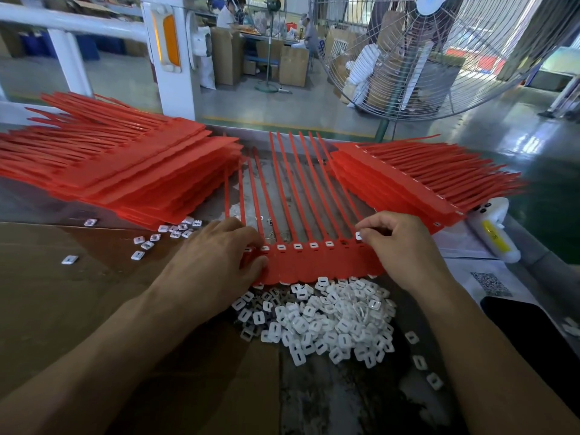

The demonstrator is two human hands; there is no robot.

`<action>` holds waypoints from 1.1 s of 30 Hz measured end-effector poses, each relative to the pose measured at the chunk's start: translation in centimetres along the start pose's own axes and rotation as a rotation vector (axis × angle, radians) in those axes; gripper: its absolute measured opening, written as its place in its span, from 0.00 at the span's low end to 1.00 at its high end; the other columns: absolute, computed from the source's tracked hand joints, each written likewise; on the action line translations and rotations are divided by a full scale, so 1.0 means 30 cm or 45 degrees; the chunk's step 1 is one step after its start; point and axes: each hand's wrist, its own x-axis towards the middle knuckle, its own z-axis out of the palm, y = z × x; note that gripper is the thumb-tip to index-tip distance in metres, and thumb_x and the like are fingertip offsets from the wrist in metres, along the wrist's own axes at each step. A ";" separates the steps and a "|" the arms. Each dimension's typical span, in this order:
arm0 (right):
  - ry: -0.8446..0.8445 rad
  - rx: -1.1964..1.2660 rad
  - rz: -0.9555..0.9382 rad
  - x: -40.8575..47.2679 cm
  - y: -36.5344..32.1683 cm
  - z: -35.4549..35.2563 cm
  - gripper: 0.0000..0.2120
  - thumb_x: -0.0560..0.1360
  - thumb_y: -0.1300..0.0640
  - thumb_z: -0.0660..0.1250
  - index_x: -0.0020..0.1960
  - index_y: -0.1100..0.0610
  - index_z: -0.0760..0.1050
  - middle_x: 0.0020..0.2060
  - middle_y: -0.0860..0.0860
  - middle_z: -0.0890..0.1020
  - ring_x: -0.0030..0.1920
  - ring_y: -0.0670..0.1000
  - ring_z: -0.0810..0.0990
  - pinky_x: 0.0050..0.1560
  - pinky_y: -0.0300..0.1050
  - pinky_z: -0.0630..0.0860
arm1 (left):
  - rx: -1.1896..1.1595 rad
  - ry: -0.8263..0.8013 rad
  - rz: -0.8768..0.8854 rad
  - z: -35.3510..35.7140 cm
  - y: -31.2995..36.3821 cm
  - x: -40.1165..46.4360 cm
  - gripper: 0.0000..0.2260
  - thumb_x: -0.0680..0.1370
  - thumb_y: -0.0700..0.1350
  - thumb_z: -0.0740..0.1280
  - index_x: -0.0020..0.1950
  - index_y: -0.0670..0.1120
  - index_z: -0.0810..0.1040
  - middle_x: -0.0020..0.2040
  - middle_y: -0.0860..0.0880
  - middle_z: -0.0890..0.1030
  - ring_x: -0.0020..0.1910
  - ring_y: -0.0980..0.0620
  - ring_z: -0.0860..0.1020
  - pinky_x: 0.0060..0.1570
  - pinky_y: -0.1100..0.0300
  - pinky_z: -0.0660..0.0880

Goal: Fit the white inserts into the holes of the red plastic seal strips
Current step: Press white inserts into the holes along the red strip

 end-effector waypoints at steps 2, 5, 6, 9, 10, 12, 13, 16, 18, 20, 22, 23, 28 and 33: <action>-0.008 -0.004 0.006 0.005 0.004 0.004 0.07 0.80 0.57 0.70 0.47 0.46 0.84 0.45 0.40 0.84 0.45 0.34 0.79 0.37 0.27 0.68 | -0.001 -0.007 -0.004 0.000 0.001 0.002 0.17 0.80 0.61 0.63 0.67 0.58 0.75 0.63 0.57 0.74 0.63 0.56 0.71 0.67 0.52 0.71; -0.010 -0.028 0.005 0.007 0.002 0.011 0.06 0.80 0.55 0.70 0.48 0.45 0.84 0.46 0.38 0.83 0.44 0.32 0.78 0.36 0.27 0.67 | 0.000 -0.018 -0.009 0.001 0.002 0.001 0.18 0.79 0.61 0.62 0.67 0.58 0.75 0.63 0.58 0.74 0.64 0.56 0.71 0.68 0.52 0.70; -0.010 -0.030 0.000 0.007 0.003 0.014 0.06 0.80 0.55 0.70 0.49 0.45 0.84 0.46 0.38 0.83 0.44 0.32 0.78 0.35 0.27 0.68 | -0.001 -0.016 -0.009 0.001 0.002 0.001 0.18 0.79 0.61 0.62 0.67 0.58 0.75 0.63 0.58 0.74 0.64 0.57 0.71 0.68 0.52 0.70; -0.017 -0.021 -0.018 0.010 0.002 0.023 0.06 0.80 0.55 0.70 0.50 0.46 0.85 0.46 0.39 0.83 0.45 0.32 0.79 0.36 0.26 0.70 | -0.006 -0.008 -0.008 0.001 0.002 0.002 0.18 0.79 0.61 0.62 0.67 0.58 0.75 0.63 0.58 0.74 0.63 0.57 0.71 0.67 0.52 0.71; -0.023 -0.024 -0.019 0.011 0.001 0.027 0.05 0.80 0.55 0.71 0.51 0.47 0.85 0.47 0.39 0.83 0.45 0.34 0.79 0.37 0.27 0.69 | -0.008 -0.008 -0.008 0.001 0.002 0.003 0.18 0.79 0.61 0.62 0.67 0.58 0.75 0.62 0.58 0.74 0.63 0.57 0.71 0.67 0.52 0.71; -0.044 -0.022 -0.023 0.011 -0.004 0.035 0.05 0.80 0.55 0.71 0.52 0.47 0.85 0.48 0.39 0.83 0.47 0.35 0.79 0.42 0.30 0.71 | -0.009 -0.012 -0.009 0.001 0.003 0.004 0.18 0.79 0.61 0.62 0.67 0.58 0.75 0.63 0.58 0.74 0.63 0.57 0.71 0.67 0.52 0.71; -0.057 -0.013 -0.025 0.011 -0.007 0.037 0.06 0.80 0.55 0.71 0.52 0.48 0.86 0.47 0.38 0.83 0.47 0.36 0.79 0.45 0.33 0.74 | -0.008 -0.013 -0.008 0.001 0.003 0.005 0.18 0.79 0.61 0.62 0.67 0.58 0.75 0.63 0.58 0.74 0.63 0.57 0.71 0.67 0.52 0.71; -0.069 -0.029 -0.041 0.010 -0.009 0.043 0.06 0.80 0.56 0.71 0.52 0.49 0.86 0.45 0.36 0.81 0.46 0.35 0.79 0.46 0.34 0.76 | -0.007 -0.017 -0.011 0.000 0.006 0.006 0.18 0.79 0.61 0.62 0.67 0.58 0.75 0.64 0.58 0.74 0.64 0.56 0.71 0.68 0.52 0.70; -0.060 -0.058 -0.050 0.013 -0.005 0.044 0.05 0.80 0.56 0.71 0.52 0.48 0.86 0.43 0.34 0.80 0.44 0.32 0.77 0.43 0.27 0.71 | -0.003 -0.021 -0.012 -0.001 0.007 0.006 0.18 0.79 0.61 0.62 0.67 0.58 0.75 0.64 0.58 0.74 0.65 0.56 0.71 0.68 0.51 0.70; -0.057 -0.082 -0.055 0.016 -0.001 0.044 0.05 0.79 0.55 0.71 0.51 0.48 0.85 0.43 0.34 0.79 0.43 0.29 0.77 0.40 0.25 0.70 | -0.003 -0.022 -0.014 -0.001 0.008 0.006 0.18 0.79 0.61 0.62 0.67 0.58 0.75 0.64 0.58 0.74 0.65 0.56 0.71 0.68 0.51 0.70; -0.059 -0.090 -0.073 0.017 0.001 0.045 0.05 0.79 0.56 0.71 0.51 0.48 0.85 0.42 0.34 0.80 0.43 0.25 0.75 0.39 0.20 0.68 | -0.004 -0.023 -0.013 0.000 0.008 0.007 0.18 0.79 0.61 0.62 0.67 0.58 0.75 0.64 0.58 0.74 0.65 0.56 0.71 0.68 0.51 0.70; -0.062 -0.092 -0.079 0.018 0.003 0.047 0.05 0.79 0.56 0.71 0.50 0.48 0.85 0.42 0.34 0.80 0.43 0.24 0.75 0.39 0.20 0.68 | -0.006 -0.023 -0.013 0.001 0.007 0.006 0.18 0.79 0.61 0.62 0.67 0.58 0.75 0.64 0.58 0.74 0.65 0.56 0.71 0.68 0.51 0.70; -0.083 -0.131 -0.079 0.023 0.008 0.055 0.05 0.79 0.54 0.72 0.49 0.45 0.86 0.40 0.33 0.79 0.44 0.23 0.74 0.36 0.25 0.68 | -0.013 -0.013 -0.010 0.003 0.004 0.004 0.18 0.79 0.61 0.62 0.67 0.58 0.75 0.64 0.57 0.74 0.65 0.56 0.71 0.68 0.51 0.70; -0.103 -0.146 -0.078 0.028 0.013 0.057 0.05 0.79 0.54 0.72 0.51 0.47 0.87 0.41 0.33 0.79 0.42 0.29 0.76 0.41 0.26 0.66 | -0.012 -0.018 -0.013 0.006 0.002 0.004 0.17 0.79 0.61 0.63 0.67 0.58 0.75 0.64 0.58 0.74 0.65 0.56 0.71 0.68 0.51 0.71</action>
